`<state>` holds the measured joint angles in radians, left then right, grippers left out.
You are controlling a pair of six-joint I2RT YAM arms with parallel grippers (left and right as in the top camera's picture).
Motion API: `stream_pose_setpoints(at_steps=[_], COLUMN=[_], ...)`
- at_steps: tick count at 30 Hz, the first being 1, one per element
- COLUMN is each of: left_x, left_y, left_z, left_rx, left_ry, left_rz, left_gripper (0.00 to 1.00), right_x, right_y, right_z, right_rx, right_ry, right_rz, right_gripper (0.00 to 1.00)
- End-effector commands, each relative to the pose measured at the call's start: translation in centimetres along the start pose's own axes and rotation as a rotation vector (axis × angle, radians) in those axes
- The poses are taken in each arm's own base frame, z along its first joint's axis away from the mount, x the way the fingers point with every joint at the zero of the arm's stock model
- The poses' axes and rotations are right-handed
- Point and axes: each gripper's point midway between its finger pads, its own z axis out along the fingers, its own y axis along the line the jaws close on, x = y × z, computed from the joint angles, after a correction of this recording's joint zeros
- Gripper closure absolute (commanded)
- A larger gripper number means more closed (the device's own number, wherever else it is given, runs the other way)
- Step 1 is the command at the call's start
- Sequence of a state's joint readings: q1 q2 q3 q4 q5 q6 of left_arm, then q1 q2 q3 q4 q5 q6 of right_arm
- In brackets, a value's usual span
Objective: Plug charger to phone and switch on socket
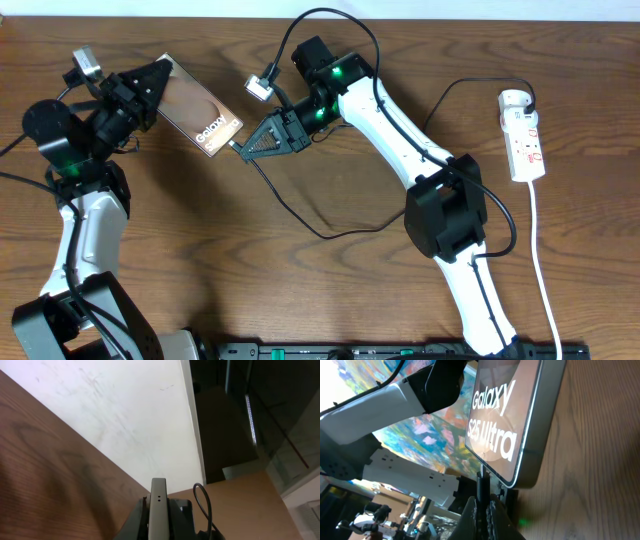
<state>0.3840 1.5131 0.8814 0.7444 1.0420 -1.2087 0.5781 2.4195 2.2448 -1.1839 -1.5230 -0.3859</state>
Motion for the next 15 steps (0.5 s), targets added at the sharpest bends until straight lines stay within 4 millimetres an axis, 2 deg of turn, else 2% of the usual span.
stream_pose_setpoints(at_steps=[1, 15], left_x=[0.04, 0.24], left_y=[-0.88, -0.94], left_z=[0.04, 0.05], left_rx=[0.018, 0.021], left_ry=[0.004, 0.014], left_rz=[0.005, 0.009], left_gripper=[0.93, 0.93], right_x=[-0.66, -0.84], right_y=[1.58, 1.52], right_z=[-0.1, -0.08], right_rx=[-0.029, -0.029], right_ry=[-0.013, -0.013], right_rz=[0.0, 0.022], right_gripper=[0.99, 0.99])
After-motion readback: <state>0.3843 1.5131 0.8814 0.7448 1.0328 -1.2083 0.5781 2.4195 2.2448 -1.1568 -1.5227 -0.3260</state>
